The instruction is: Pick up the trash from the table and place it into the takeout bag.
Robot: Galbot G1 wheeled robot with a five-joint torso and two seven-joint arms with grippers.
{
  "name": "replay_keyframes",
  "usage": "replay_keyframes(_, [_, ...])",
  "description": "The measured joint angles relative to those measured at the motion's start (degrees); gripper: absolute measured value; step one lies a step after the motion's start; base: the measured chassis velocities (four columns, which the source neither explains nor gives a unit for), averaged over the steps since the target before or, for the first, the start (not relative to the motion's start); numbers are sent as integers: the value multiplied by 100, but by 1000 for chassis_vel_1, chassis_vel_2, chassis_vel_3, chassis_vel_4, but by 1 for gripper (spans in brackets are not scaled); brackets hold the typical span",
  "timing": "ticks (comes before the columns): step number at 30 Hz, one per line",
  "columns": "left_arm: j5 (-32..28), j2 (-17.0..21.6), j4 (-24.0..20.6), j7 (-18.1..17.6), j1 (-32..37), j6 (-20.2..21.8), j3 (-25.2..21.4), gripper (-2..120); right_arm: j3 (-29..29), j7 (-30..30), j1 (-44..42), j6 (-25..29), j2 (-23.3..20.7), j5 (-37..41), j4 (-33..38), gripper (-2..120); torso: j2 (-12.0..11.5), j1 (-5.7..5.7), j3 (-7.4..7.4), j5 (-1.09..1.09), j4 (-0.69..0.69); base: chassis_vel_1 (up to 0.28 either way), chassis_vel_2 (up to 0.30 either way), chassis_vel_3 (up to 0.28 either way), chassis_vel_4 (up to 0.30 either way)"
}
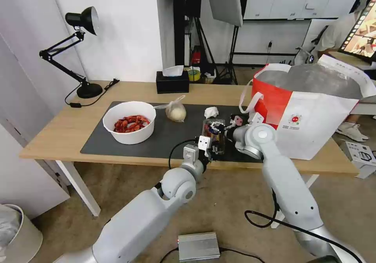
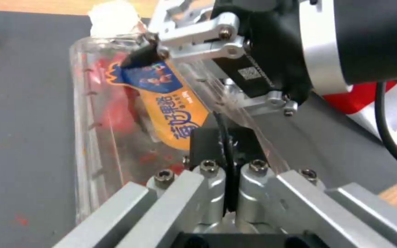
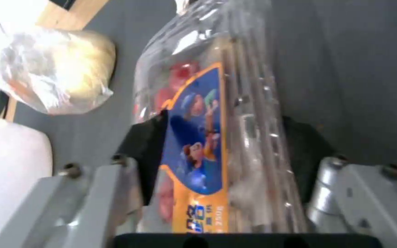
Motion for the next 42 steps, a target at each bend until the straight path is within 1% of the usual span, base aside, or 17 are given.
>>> replay_keyframes(1, [0, 0, 0, 0, 0, 0, 0, 0, 0, 0, 0, 0, 0, 0, 0, 50, 0, 0, 0, 0, 0, 0, 0, 0, 0])
replay_keyframes(2, [0, -1, 0, -1, -6, -4, 3, 0, 0, 1, 2, -1, 0, 0, 10, 43, 0, 0, 0, 0, 0, 0, 0, 0, 0])
replay_keyframes(3, [0, -1, 0, -1, -6, -7, 4, 0, 2, 2, 2, -1, -1, 0, 14, 41, 0, 0, 0, -1, -1, 0, 0, 0, 0])
replay_keyframes(4, [-1, -5, 0, -2, -6, -10, 5, 0, 7, 3, -1, -1, -5, 0, 24, 35, 0, 0, 0, -1, -2, 0, 0, 0, 0])
replay_keyframes(5, [-1, -5, 0, -2, -6, -10, 5, 0, 7, 3, -1, -1, -5, 0, 24, 35, 0, 0, 0, -1, -2, 0, 0, 0, 0])
replay_keyframes(7, [1, -11, 0, -3, -5, -14, 9, 0, 17, 4, -9, 0, -15, -2, 34, 25, 0, 0, -1, -2, -3, 0, 0, 0, 0])
replay_keyframes(8, [1, -11, 0, -3, -5, -14, 9, 0, 17, 4, -9, 0, -15, -2, 34, 25, 0, 0, -1, -2, -3, 0, 0, 0, 0])
replay_keyframes(11, [2, -16, -4, -7, -4, -17, 10, 0, 34, 5, -28, 0, -34, -2, 57, 10, 0, 0, -1, -2, -3, 0, 0, 0, 0])
replay_keyframes(12, [2, -16, -4, -7, -4, -17, 10, 0, 34, 5, -28, 0, -34, -2, 57, 10, 0, 0, -1, -2, -3, 0, 0, 0, 0])
replay_keyframes(14, [2, -7, -14, -7, -4, -18, 9, 0, 41, 5, -39, -1, -45, -1, 78, 1, 0, 0, -1, -2, -3, 0, 0, 0, 0])
replay_keyframes(29, [-2, 34, -68, -16, 30, -93, -30, 0, 45, 17, -55, 13, -118, 2, 123, 0, 1, 0, -2, -3, -4, 0, 0, 0, 0])
replay_keyframes(37, [-67, 288, -284, -14, 80, -94, -159, 0, 121, 18, -45, 18, -173, 68, 130, 0, 1, 0, -2, -3, -4, 0, 0, 0, 0])
replay_keyframes(42, [-85, 553, -485, 36, 255, -96, -336, 0, 129, 19, -48, 22, -143, 69, 100, 0, 1, -1, -2, -3, -4, 0, 0, 0, 0])
